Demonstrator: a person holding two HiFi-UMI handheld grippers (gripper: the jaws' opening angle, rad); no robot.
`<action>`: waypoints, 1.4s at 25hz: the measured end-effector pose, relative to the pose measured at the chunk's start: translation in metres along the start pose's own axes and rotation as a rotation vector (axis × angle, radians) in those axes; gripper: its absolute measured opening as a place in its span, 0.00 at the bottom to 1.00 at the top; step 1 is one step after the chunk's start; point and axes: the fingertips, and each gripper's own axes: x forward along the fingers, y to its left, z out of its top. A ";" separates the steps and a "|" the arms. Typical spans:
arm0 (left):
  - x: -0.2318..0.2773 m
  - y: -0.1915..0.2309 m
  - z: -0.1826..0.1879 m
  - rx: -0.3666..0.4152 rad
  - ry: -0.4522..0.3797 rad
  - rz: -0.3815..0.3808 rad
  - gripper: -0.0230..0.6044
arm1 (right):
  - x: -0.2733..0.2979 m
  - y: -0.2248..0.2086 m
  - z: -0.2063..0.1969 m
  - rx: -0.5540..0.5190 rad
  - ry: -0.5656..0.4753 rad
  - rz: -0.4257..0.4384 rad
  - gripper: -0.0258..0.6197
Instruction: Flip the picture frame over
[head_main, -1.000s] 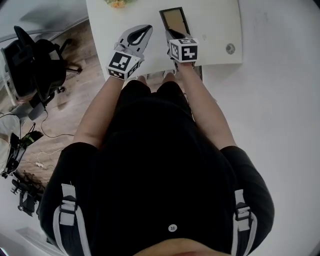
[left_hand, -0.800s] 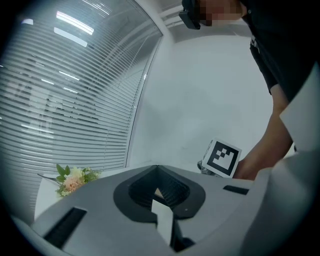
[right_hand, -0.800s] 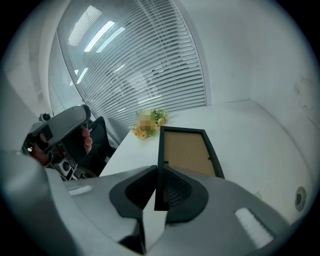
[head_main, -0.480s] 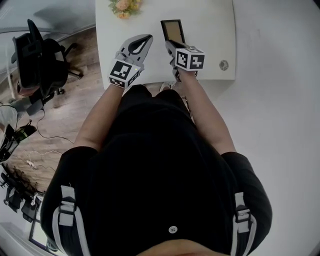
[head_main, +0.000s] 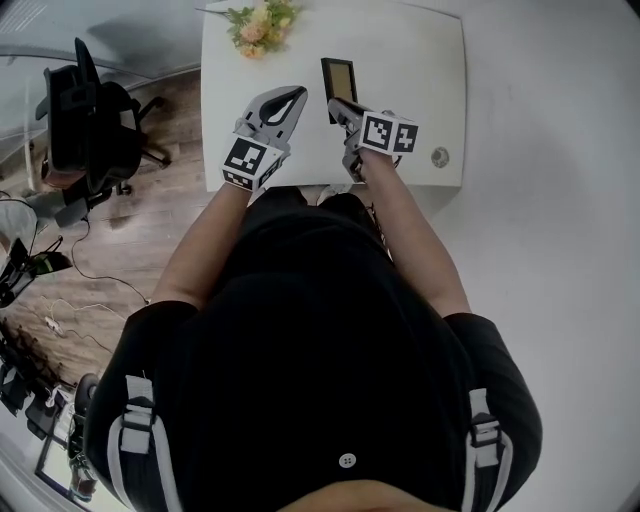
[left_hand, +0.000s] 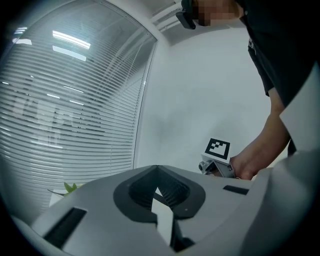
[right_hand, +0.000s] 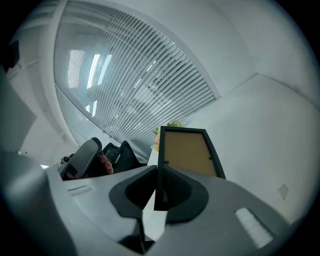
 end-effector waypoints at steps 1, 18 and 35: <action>0.001 0.000 0.002 -0.001 -0.003 0.005 0.04 | 0.000 0.000 -0.001 0.028 0.004 0.021 0.12; 0.002 -0.001 -0.008 -0.007 0.016 0.032 0.04 | 0.005 0.011 -0.009 0.350 -0.024 0.371 0.12; 0.006 -0.006 -0.024 -0.017 0.026 0.026 0.04 | 0.017 -0.006 -0.031 0.612 -0.101 0.539 0.12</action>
